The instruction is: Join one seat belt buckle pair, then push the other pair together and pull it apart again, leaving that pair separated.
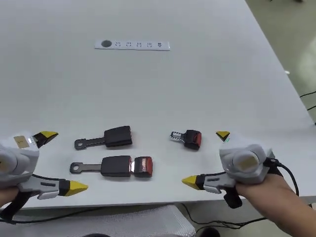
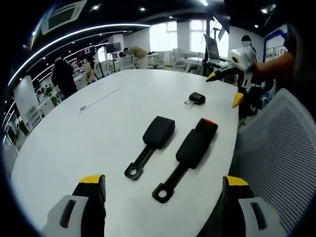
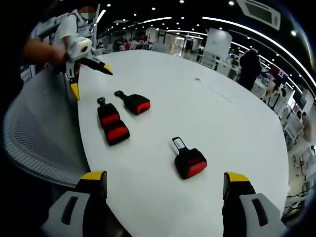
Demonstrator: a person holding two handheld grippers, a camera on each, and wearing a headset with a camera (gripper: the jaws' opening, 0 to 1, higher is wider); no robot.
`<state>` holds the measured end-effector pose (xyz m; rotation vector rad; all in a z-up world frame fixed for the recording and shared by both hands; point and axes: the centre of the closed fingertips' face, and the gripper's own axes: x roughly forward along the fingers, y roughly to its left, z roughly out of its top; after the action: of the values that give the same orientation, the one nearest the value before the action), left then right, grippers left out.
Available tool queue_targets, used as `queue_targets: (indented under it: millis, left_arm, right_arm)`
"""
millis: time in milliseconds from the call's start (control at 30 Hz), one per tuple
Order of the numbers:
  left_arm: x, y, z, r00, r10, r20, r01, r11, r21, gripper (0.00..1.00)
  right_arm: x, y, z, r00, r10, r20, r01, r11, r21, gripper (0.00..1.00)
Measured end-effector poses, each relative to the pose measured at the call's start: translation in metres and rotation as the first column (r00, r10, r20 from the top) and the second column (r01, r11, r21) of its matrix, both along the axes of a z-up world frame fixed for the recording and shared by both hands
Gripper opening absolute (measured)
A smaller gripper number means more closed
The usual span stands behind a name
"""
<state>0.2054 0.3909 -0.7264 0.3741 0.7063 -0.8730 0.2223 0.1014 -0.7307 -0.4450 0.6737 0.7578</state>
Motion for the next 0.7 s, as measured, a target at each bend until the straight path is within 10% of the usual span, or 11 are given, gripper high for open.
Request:
queue_targets:
  millis: [700]
  left_arm:
    - [-0.008, -0.017, 0.012, 0.998, -0.027, 0.054, 0.031, 0.997, -0.073, 1.00]
  right_arm:
    - [-0.006, -0.010, 0.002, 0.997, -0.055, -0.051, 0.057, 0.998, 0.033, 0.96]
